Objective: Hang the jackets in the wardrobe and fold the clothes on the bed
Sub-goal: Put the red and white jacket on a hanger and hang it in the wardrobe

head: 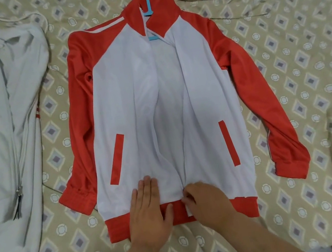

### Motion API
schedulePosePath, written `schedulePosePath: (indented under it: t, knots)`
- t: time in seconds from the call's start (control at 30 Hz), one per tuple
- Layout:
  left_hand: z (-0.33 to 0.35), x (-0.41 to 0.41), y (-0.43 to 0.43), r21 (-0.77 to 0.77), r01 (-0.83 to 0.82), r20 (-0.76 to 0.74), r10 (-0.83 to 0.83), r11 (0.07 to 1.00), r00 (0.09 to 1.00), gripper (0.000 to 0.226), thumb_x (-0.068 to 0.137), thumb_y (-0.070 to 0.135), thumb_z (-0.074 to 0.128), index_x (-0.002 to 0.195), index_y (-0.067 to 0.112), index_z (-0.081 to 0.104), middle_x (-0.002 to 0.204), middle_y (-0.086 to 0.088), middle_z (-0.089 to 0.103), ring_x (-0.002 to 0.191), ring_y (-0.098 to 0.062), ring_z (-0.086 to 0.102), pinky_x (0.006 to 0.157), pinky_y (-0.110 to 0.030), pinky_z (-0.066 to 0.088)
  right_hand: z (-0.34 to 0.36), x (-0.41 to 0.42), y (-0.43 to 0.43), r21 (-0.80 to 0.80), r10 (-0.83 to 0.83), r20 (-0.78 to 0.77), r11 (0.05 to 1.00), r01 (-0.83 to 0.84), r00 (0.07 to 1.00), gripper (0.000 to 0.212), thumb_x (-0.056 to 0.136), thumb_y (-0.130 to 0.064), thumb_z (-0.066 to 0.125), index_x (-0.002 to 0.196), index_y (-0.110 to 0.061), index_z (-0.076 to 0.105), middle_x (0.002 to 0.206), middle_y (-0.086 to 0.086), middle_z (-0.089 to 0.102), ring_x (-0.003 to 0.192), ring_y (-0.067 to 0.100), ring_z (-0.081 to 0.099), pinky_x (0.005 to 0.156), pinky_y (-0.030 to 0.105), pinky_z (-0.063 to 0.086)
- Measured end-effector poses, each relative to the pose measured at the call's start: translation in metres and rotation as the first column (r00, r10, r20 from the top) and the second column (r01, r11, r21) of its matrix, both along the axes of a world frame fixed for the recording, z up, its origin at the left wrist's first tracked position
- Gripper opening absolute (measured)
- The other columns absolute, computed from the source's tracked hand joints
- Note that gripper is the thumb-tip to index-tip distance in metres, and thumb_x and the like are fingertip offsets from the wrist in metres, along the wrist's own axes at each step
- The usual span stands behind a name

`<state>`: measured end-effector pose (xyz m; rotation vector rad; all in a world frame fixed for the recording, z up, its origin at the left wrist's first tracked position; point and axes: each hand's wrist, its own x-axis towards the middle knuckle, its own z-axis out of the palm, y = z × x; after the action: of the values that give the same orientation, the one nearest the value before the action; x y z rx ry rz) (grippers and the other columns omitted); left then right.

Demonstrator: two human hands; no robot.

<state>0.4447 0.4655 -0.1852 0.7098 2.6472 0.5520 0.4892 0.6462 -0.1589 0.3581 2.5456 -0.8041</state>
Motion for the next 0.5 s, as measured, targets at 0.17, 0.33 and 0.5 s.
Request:
schedulePosePath:
  t: [0.17,0.33,0.5]
  knots:
    - [-0.023,0.001,-0.007,-0.138,0.046,0.019,-0.044,0.989,0.999,0.091,0.086,0.063,0.044,0.154,0.005,0.025,0.16,-0.013,0.023,0.147,-0.024,0.024,0.121,-0.042,0.012,-0.013,0.0,0.008,0.087,0.006,-0.023,0.996,-0.004,1.0,0.019,0.098,-0.031,0.045,0.092,-0.021,0.06,0.091,-0.006,0.062,0.083,0.011,0.053,0.078,0.027,0.048]
    - [-0.025,0.003,-0.002,-0.176,0.024,0.045,-0.017,0.984,0.999,0.106,0.075,0.072,0.049,0.154,0.007,0.021,0.16,-0.014,0.025,0.146,-0.026,0.029,0.121,-0.042,0.012,-0.009,-0.001,0.005,0.136,0.062,-0.15,0.99,-0.042,0.987,0.019,0.086,-0.031,0.06,0.073,-0.017,0.059,0.068,-0.004,0.06,0.064,0.015,0.056,0.059,0.026,0.05]
    - [-0.027,0.002,0.0,-0.161,-0.007,0.049,0.015,0.987,0.999,0.106,0.072,0.072,0.052,0.151,0.005,0.032,0.157,-0.014,0.029,0.143,-0.027,0.035,0.12,-0.043,0.015,-0.014,-0.01,-0.001,0.295,0.324,0.055,0.898,-0.326,0.944,0.013,0.08,-0.024,0.069,0.086,-0.013,0.066,0.081,0.005,0.066,0.073,0.021,0.065,0.068,0.032,0.057]
